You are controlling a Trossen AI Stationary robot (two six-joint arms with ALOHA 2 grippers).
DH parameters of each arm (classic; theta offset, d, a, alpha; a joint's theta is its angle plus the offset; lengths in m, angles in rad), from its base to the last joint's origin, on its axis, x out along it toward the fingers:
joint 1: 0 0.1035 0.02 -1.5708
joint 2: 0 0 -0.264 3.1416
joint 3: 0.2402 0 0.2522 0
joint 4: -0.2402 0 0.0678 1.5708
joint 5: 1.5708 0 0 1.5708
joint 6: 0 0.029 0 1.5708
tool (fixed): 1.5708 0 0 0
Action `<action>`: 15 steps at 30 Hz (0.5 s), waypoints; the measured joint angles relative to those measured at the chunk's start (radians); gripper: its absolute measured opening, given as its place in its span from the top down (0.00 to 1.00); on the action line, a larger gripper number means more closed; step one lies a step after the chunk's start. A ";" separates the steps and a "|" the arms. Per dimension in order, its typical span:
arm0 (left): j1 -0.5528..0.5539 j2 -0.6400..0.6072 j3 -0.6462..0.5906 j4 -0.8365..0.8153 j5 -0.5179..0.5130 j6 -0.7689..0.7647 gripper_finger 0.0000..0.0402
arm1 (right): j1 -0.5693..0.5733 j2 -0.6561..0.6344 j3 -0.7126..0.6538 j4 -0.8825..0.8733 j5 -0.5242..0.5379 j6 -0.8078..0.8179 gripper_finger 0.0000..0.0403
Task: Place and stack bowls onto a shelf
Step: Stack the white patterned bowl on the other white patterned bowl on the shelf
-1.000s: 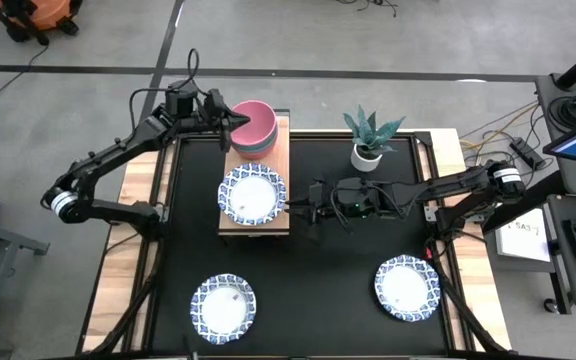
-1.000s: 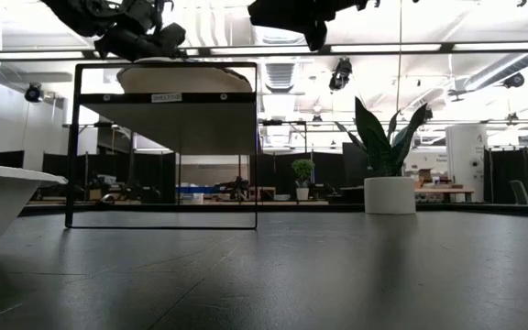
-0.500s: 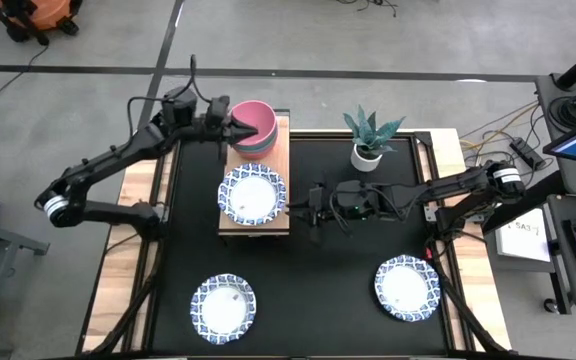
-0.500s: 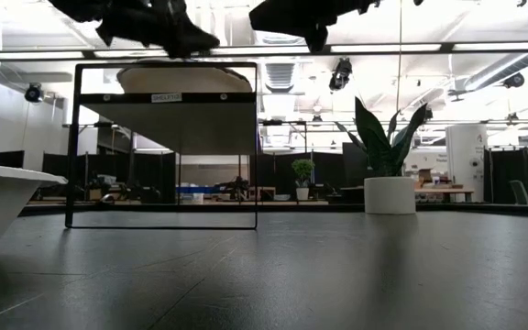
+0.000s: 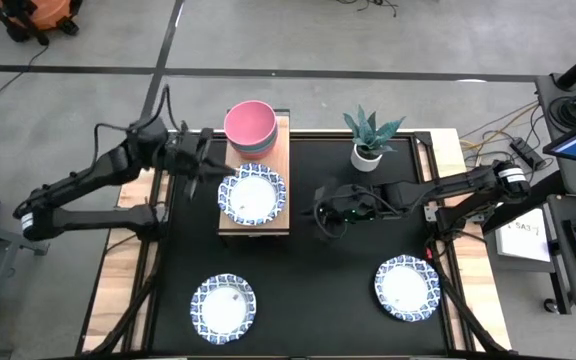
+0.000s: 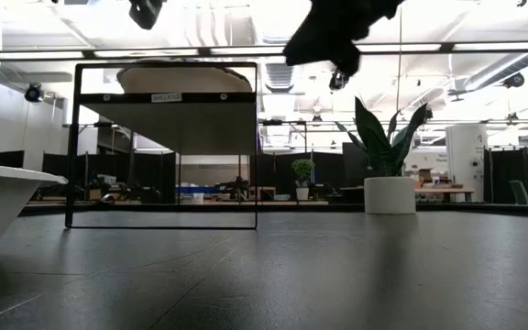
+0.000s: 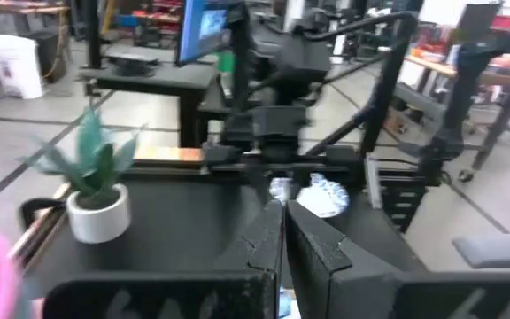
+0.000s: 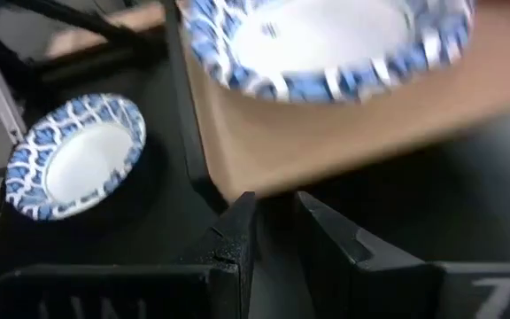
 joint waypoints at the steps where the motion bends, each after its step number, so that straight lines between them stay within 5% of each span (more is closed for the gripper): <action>1: -0.038 -0.013 -0.011 0.012 -0.033 -0.010 1.00 | 0.001 0.000 0.022 -0.062 -0.002 0.036 0.83; 9: -0.386 -0.034 -0.063 0.091 -0.337 -0.033 1.00 | 0.079 0.009 0.156 -0.423 -0.016 0.319 0.83; 15: -0.572 -0.005 -0.064 0.131 -0.481 0.005 1.00 | 0.106 0.016 0.206 -0.606 -0.194 0.605 0.84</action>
